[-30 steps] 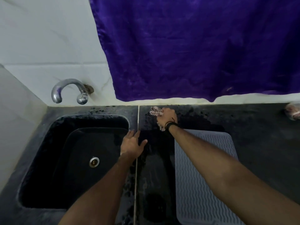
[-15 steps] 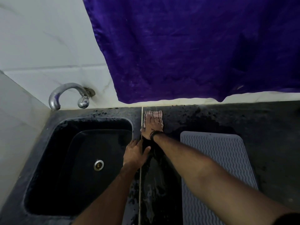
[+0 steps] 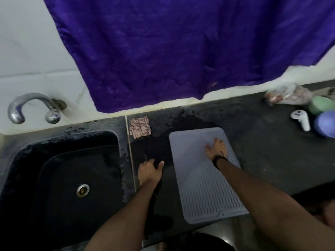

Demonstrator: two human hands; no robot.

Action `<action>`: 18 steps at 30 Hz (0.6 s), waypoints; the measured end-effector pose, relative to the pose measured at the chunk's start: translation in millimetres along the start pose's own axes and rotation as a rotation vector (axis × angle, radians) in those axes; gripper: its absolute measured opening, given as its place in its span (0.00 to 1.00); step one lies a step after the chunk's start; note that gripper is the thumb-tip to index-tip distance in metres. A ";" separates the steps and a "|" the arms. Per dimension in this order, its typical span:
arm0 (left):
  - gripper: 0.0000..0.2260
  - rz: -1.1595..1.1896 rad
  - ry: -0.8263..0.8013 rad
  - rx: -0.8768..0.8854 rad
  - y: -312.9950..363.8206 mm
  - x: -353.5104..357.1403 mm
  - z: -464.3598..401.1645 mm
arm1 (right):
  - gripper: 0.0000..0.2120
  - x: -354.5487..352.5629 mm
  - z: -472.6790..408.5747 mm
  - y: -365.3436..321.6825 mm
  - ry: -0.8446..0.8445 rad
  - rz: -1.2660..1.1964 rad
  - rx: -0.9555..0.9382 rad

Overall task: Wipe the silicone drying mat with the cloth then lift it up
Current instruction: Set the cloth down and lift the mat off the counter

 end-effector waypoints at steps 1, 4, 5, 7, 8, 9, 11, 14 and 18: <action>0.27 0.025 -0.008 -0.015 2.1 7.4 7.8 | 0.32 -0.1 2.7 24.0 0.010 -0.006 0.059; 0.27 0.079 -0.036 -0.037 11.9 23.0 23.0 | 0.31 3.8 10.9 78.2 -0.032 -0.007 0.213; 0.27 0.093 -0.060 -0.042 15.2 27.9 25.0 | 0.32 6.2 13.0 89.6 -0.082 -0.018 0.252; 0.29 0.156 -0.135 -0.064 24.9 39.7 30.3 | 0.37 10.0 15.4 106.6 -0.165 -0.070 0.290; 0.30 0.214 -0.176 -0.093 31.3 46.1 32.5 | 0.38 9.8 15.5 111.4 -0.195 -0.105 0.275; 0.30 0.282 -0.215 -0.136 37.9 52.3 34.6 | 0.37 8.8 14.4 114.4 -0.220 -0.135 0.236; 0.30 0.403 -0.278 -0.219 48.3 64.3 37.3 | 0.29 5.4 12.5 118.6 -0.238 -0.178 0.132; 0.30 0.534 -0.252 -0.326 57.9 78.0 41.3 | 0.19 0.9 12.7 127.9 -0.200 -0.240 0.009; 0.22 0.648 -0.153 -0.390 66.1 83.9 44.2 | 0.17 -0.5 9.9 135.6 -0.177 -0.261 -0.080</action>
Point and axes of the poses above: each hand's wrist, its own z-axis away from the middle knuckle, its own x-axis out of the palm, y = z × x, the point moved 2 cm from there along -z, towards the middle knuckle, and after that the axes turned 13 degrees about z, right-handed, at the moved point
